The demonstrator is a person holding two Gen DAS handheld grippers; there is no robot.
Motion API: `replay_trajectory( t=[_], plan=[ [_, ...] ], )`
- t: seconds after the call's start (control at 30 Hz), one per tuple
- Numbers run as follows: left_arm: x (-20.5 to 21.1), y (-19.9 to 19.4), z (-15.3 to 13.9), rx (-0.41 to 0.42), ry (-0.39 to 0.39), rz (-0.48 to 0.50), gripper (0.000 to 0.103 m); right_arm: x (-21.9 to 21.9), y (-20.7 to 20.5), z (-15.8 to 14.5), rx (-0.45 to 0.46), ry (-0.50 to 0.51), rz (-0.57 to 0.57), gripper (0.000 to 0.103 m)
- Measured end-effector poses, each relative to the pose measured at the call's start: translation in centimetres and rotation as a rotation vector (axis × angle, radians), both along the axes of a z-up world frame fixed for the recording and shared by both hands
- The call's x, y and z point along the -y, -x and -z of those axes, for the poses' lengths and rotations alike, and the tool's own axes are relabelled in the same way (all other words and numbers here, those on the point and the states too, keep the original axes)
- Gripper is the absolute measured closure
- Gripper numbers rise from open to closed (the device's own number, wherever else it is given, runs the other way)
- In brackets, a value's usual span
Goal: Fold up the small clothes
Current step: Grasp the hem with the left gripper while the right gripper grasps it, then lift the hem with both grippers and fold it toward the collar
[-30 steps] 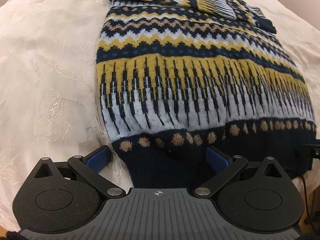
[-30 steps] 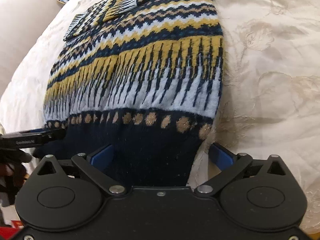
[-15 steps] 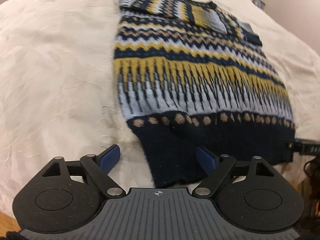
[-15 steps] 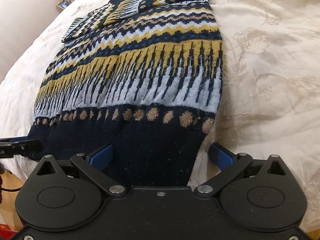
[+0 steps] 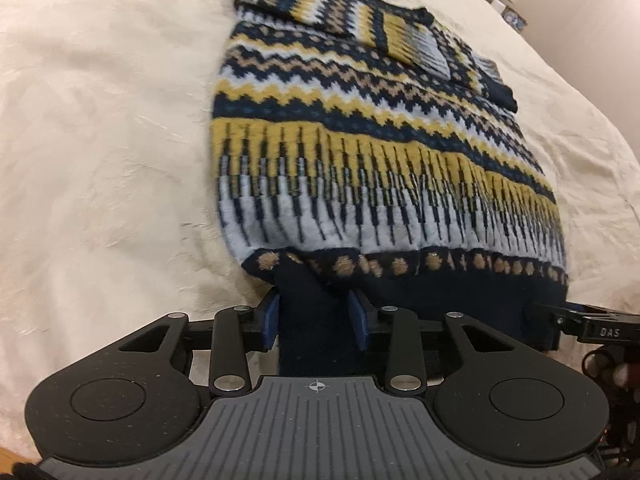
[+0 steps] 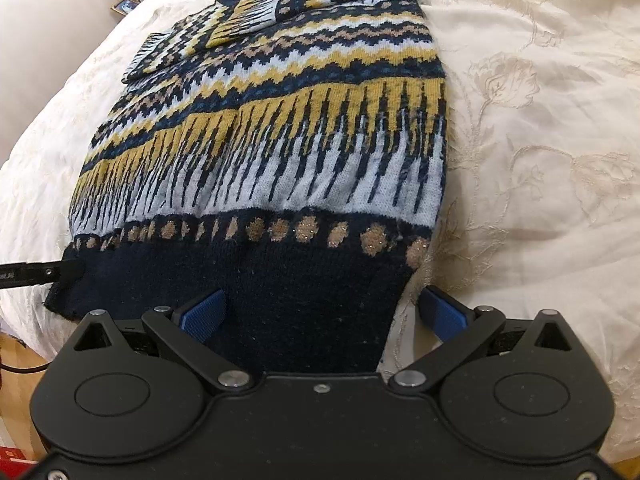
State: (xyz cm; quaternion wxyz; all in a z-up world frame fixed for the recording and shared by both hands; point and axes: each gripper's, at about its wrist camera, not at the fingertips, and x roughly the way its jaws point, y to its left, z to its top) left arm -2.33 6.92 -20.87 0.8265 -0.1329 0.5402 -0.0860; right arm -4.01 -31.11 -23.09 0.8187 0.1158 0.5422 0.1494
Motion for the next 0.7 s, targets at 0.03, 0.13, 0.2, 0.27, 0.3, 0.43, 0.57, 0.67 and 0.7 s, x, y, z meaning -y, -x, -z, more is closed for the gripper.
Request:
replay_trajectory(
  t=[0.03,0.13,0.2,0.27,0.3,0.43,0.57,0.67,0.7],
  plan=[
    [0.1,-0.1,0.2,-0.005,-0.003,-0.002,0.070,0.0,-0.1,0.0,-0.005,-0.003,0.000,0.000],
    [0.0,-0.1,0.2,-0.012,0.014,-0.025,0.086,0.2,-0.3,-0.3,-0.022,-0.008,0.000,0.005],
    [-0.4,0.2,0.0,-0.009,0.031,-0.050,0.089,0.5,-0.3,-0.6,-0.023,-0.010,0.002,0.021],
    [-0.6,0.6,-0.6,0.004,0.048,-0.070,0.092,1.0,-0.3,-1.1,-0.026,-0.037,0.008,0.043],
    [-0.7,0.8,-1.0,0.012,0.057,-0.078,0.092,1.4,-0.2,-1.4,-0.031,-0.068,0.006,0.071],
    [-1.0,1.1,-3.0,0.042,0.104,-0.116,0.093,2.5,-0.1,-2.8,-0.026,-0.155,0.016,0.083],
    [-1.2,0.7,-5.8,0.099,0.138,-0.154,0.093,3.2,-0.5,-5.2,0.018,-0.228,0.003,0.083],
    [-1.5,-0.1,-7.8,0.148,0.165,-0.196,0.093,3.8,-1.6,-7.4,0.061,-0.282,-0.001,0.084],
    [-1.5,-0.5,-8.4,0.162,0.172,-0.211,0.093,4.0,-2.2,-8.1,0.079,-0.296,-0.005,0.084]
  ],
)
